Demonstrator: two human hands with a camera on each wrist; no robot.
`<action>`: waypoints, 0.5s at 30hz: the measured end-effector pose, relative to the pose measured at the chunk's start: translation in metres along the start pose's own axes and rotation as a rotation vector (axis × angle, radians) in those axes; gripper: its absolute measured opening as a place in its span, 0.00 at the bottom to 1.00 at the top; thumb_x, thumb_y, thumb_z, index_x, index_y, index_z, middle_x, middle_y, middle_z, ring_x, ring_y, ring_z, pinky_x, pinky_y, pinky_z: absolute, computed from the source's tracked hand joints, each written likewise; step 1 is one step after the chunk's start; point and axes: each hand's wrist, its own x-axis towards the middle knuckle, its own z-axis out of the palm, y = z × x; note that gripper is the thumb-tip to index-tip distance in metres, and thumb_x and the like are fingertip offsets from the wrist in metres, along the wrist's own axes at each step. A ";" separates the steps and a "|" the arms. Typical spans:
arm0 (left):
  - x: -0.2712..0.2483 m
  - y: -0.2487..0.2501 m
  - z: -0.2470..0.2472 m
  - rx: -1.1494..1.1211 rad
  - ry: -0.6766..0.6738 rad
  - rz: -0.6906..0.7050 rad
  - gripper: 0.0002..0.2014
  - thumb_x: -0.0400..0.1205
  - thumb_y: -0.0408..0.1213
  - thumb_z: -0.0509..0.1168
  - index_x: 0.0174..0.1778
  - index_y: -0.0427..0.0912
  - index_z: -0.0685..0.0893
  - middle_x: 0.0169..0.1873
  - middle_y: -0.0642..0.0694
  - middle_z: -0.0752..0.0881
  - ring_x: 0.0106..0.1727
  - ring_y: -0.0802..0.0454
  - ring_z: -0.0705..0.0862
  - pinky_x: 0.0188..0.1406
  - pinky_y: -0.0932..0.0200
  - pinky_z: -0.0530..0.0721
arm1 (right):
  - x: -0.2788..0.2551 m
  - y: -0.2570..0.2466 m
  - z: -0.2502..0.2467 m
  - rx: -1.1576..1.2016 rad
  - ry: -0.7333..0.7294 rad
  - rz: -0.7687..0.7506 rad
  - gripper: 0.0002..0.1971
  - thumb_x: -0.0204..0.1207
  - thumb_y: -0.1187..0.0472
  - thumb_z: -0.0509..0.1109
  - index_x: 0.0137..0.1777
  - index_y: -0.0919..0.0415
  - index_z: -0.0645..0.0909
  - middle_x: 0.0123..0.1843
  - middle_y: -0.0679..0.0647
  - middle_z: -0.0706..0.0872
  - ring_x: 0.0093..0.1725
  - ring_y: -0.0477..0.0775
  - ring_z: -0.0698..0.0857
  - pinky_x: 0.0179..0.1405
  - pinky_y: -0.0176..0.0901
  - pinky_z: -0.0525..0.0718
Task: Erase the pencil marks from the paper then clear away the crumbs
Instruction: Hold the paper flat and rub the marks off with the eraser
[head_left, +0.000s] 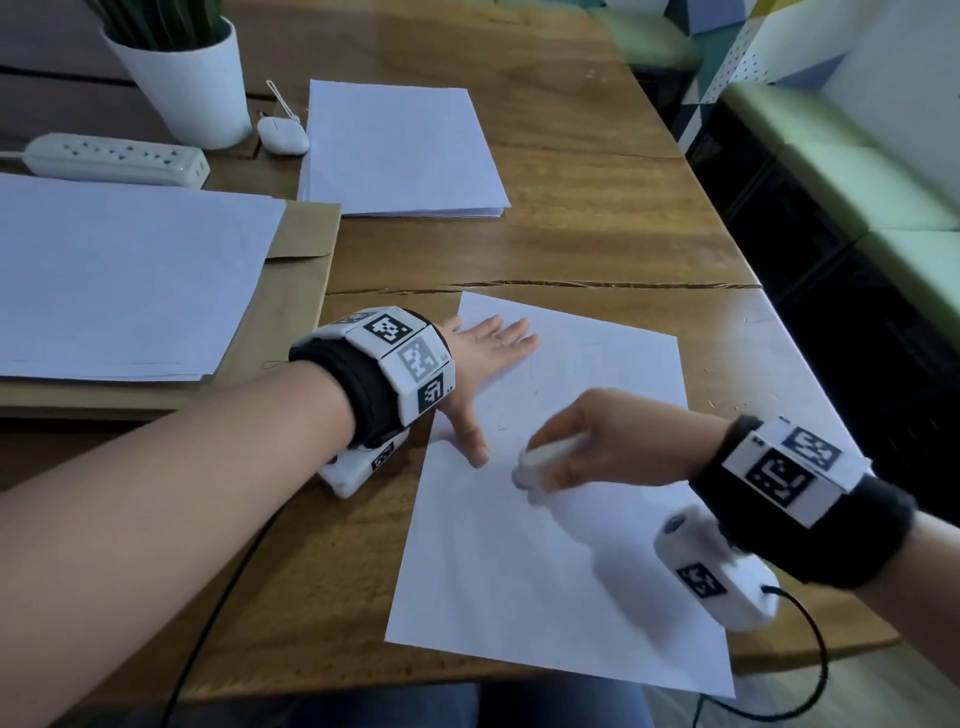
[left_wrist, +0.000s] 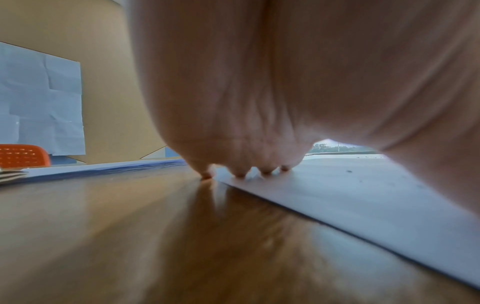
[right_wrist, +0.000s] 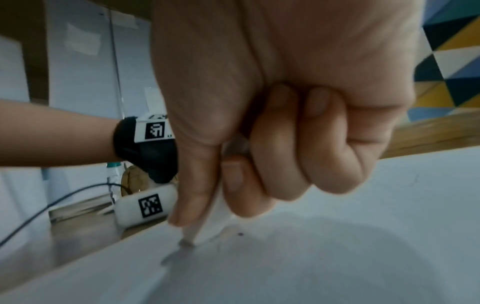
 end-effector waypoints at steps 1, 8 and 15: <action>0.000 0.000 0.000 -0.002 -0.001 0.001 0.65 0.66 0.58 0.75 0.80 0.47 0.28 0.81 0.50 0.29 0.82 0.50 0.31 0.79 0.44 0.36 | 0.001 -0.002 -0.003 -0.005 -0.028 -0.001 0.11 0.69 0.49 0.75 0.51 0.45 0.88 0.45 0.44 0.90 0.45 0.41 0.84 0.52 0.35 0.80; 0.000 0.000 0.001 -0.058 0.044 -0.030 0.67 0.64 0.57 0.77 0.80 0.46 0.29 0.82 0.50 0.32 0.82 0.52 0.33 0.80 0.48 0.37 | 0.032 -0.014 -0.008 0.042 0.367 -0.029 0.14 0.71 0.49 0.73 0.56 0.46 0.86 0.40 0.47 0.82 0.47 0.48 0.79 0.50 0.43 0.78; 0.000 0.001 0.000 -0.019 0.014 -0.011 0.65 0.66 0.57 0.76 0.80 0.46 0.29 0.81 0.50 0.30 0.82 0.51 0.32 0.80 0.44 0.37 | 0.020 -0.012 -0.011 -0.065 0.127 -0.010 0.12 0.70 0.48 0.73 0.53 0.46 0.87 0.45 0.47 0.88 0.48 0.46 0.81 0.53 0.41 0.78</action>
